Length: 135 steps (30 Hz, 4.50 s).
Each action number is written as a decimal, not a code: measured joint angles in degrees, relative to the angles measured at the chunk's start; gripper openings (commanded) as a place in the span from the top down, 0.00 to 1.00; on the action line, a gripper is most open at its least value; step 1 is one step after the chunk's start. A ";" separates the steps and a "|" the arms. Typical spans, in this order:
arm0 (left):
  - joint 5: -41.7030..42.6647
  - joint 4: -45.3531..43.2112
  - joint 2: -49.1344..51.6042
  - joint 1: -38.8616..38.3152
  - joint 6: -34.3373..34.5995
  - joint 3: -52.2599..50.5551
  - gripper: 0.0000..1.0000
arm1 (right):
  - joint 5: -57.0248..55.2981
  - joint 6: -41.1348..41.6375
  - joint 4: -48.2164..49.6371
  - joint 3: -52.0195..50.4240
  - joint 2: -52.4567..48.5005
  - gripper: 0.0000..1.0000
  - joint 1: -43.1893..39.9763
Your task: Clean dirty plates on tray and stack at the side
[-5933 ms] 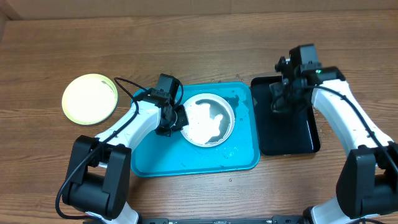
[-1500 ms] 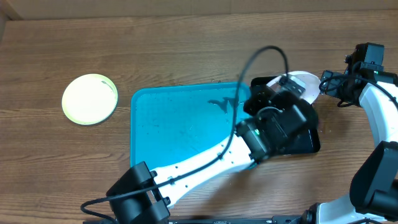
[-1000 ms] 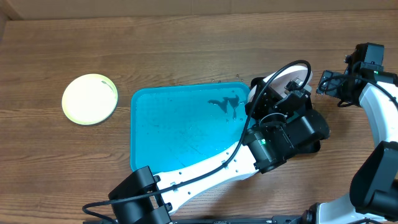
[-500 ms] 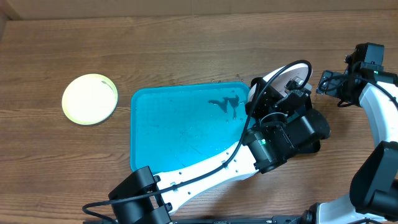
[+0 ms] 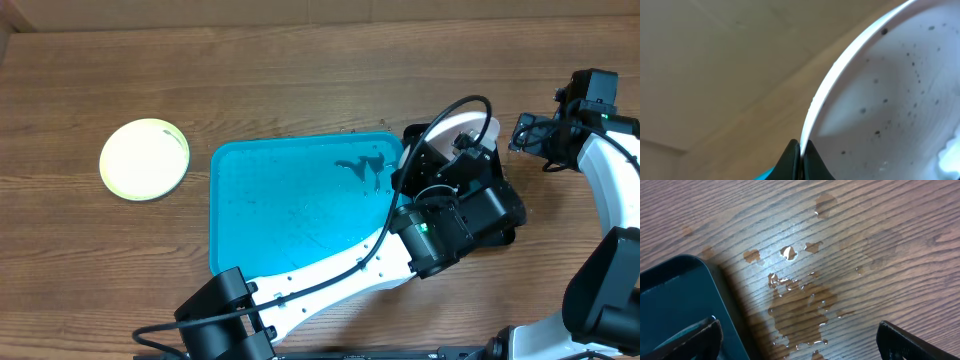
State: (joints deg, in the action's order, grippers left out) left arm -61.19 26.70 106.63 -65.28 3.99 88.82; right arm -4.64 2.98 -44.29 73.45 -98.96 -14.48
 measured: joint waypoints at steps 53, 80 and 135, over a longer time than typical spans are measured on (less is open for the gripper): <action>55.19 31.91 1.29 95.82 31.93 0.17 0.96 | -0.02 0.00 0.04 0.00 -0.02 0.00 0.00; 54.60 17.18 1.31 94.99 32.15 -11.23 0.67 | 0.00 0.00 0.07 0.00 -0.02 0.00 0.00; 89.70 16.52 1.31 86.36 7.39 -6.32 0.00 | -0.02 0.00 0.04 0.00 -0.02 0.00 0.00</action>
State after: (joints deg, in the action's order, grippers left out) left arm 28.51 43.22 107.94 21.08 11.38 82.50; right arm -4.67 2.98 -44.25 73.45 -98.98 -14.48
